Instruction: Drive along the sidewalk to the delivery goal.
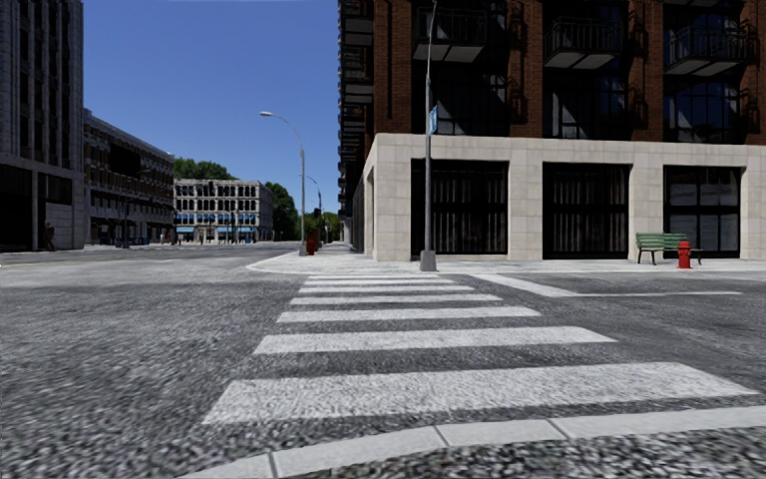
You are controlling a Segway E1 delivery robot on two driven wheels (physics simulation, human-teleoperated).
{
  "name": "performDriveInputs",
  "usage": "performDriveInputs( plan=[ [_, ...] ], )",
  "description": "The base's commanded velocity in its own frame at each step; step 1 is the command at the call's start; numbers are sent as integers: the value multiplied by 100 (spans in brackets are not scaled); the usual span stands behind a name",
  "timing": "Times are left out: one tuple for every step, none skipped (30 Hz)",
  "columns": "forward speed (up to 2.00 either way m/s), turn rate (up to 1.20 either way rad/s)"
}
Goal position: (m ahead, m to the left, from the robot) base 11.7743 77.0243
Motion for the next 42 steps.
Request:
performDriveInputs(
  plan=[
    [200,31],
    [200,31],
    [200,31],
    [200,31],
    [200,26],
    [200,16],
    [200,12],
    [200,0],
    [200,0],
    [184,0],
    [161,0],
    [138,0],
    [126,0],
    [126,0],
    [120,0],
    [118,0],
    [117,0],
    [116,0],
    [116,0],
    [116,0],
    [115,0],
    [115,0],
    [115,0],
    [115,0],
    [115,0],
    [115,0],
    [115,8],
    [115,14],
    [115,14],
    [115,16],
    [115,16],
    [116,16],
    [116,16],
    [116,16],
    [116,17],
    [116,17],
    [116,17],
    [116,18],
    [116,18],
    [116,18],
    [117,18],
    [117,18]
  ],
)
